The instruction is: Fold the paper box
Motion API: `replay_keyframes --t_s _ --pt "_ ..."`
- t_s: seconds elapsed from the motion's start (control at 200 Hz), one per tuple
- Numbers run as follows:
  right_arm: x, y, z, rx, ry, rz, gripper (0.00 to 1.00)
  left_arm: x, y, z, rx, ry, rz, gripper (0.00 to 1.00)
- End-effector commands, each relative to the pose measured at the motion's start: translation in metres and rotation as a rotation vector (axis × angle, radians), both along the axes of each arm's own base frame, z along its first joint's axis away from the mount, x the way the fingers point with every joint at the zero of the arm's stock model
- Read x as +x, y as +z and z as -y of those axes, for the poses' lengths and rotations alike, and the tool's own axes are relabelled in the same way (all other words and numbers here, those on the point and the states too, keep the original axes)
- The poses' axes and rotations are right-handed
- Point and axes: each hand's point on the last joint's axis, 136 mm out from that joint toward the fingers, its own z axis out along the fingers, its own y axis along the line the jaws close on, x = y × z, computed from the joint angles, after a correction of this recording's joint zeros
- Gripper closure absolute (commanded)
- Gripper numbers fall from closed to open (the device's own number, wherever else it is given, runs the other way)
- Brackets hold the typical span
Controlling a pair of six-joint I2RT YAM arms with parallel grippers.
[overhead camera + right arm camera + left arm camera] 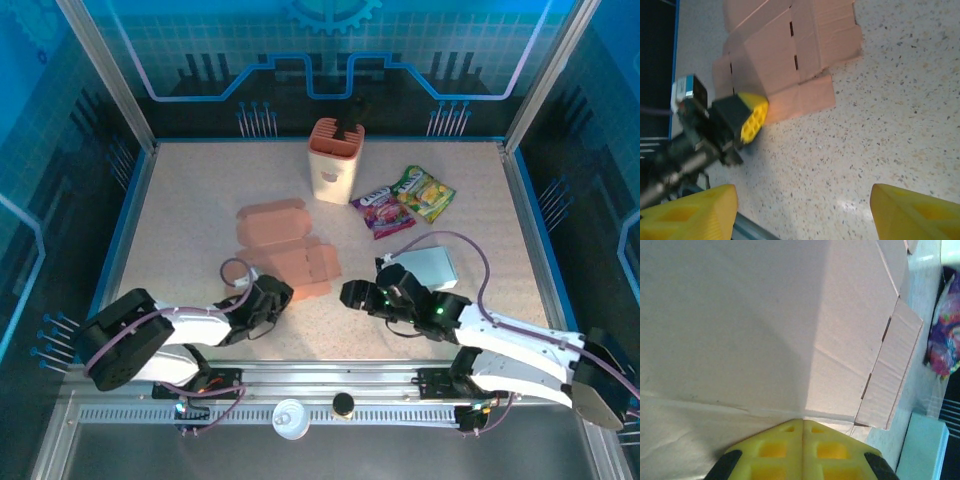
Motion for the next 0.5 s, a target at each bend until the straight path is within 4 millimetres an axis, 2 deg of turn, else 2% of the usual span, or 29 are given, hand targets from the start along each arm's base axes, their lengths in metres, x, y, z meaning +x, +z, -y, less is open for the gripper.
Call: replay_keyframes --t_s 0.0,0.125,0.22,0.24,0.37,0.495 --pt "0.019 0.008 -0.010 0.147 -0.130 0.000 0.30 0.008 0.014 0.020 -0.085 0.083 0.054 0.98" --pt "0.032 -0.005 -0.007 0.216 -0.218 -0.042 0.34 0.004 0.022 0.048 -0.144 0.012 0.064 0.92" --pt "0.039 -0.020 -0.001 0.210 -0.265 -0.093 0.35 -0.001 0.030 0.049 -0.168 -0.015 0.083 0.89" --pt "0.042 -0.018 -0.002 0.231 -0.269 -0.090 0.36 -0.002 0.033 0.047 -0.166 -0.019 0.088 0.89" --pt "0.056 -0.028 -0.005 0.269 -0.288 -0.121 0.38 -0.008 0.053 0.025 -0.062 -0.030 0.123 0.84" --pt "0.064 -0.040 -0.017 0.307 -0.282 -0.173 0.43 -0.006 0.076 -0.025 0.151 -0.008 0.159 0.79"
